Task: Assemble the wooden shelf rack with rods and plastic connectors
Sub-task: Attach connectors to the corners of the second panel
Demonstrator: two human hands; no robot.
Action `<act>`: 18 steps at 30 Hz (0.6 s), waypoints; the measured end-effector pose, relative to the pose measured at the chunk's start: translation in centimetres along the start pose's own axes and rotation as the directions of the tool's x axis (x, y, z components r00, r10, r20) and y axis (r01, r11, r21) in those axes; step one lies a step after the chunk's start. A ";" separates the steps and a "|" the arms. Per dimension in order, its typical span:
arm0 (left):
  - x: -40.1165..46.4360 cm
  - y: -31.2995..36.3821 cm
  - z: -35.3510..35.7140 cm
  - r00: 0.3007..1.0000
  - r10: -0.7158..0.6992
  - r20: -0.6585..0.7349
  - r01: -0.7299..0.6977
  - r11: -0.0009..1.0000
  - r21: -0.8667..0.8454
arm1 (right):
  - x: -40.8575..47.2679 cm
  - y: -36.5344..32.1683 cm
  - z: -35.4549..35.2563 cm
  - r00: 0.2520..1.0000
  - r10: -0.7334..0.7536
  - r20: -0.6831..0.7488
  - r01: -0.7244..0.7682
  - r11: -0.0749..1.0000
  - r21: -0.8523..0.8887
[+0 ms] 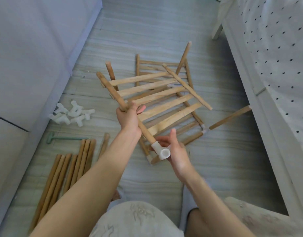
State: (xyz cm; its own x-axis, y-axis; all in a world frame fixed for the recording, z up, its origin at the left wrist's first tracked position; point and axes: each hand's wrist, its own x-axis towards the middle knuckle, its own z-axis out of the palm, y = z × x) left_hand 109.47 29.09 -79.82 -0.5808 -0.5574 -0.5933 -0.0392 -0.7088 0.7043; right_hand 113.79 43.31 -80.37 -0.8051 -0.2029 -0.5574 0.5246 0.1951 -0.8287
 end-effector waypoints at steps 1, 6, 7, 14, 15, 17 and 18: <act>0.0 -0.1 0.2 1.000 0.005 0.002 -0.005 1.000 0.009 | 0.1 0.0 0.7 0.997 0.023 -0.068 -0.017 0.996 0.091; 0.4 -0.3 0.5 0.999 -0.001 0.039 0.001 1.000 0.016 | 1.2 -0.1 2.4 0.943 0.135 -0.304 0.069 0.815 0.576; 0.4 -0.3 0.4 0.999 -0.004 0.047 0.004 1.000 0.006 | 1.3 -0.2 2.7 0.940 0.164 -0.299 0.077 0.753 0.654; 0.5 -0.7 0.4 0.992 -0.012 0.124 0.018 0.999 -0.049 | 1.8 -0.3 3.0 0.937 0.199 -0.287 0.100 0.634 0.767; 0.5 -0.8 0.4 0.989 -0.018 0.148 0.026 0.998 -0.054 | 1.8 -0.4 3.0 0.936 0.201 -0.288 0.099 0.636 0.765; 0.5 -1.1 0.4 0.980 -0.018 0.196 0.036 0.996 -0.087 | 1.8 -0.5 2.8 0.937 0.205 -0.281 0.092 0.634 0.768; 0.6 -1.3 0.3 0.976 -0.016 0.215 0.039 0.994 -0.103 | 1.9 -0.5 2.7 0.937 0.209 -0.279 0.090 0.628 0.773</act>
State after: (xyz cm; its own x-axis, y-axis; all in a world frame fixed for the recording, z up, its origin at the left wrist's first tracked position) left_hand 108.92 29.81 -80.95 -0.7414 -0.4401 -0.5067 0.0225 -0.7708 0.6366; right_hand 112.78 40.27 -81.12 -0.7219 0.1182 -0.6818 0.4711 -0.6377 -0.6094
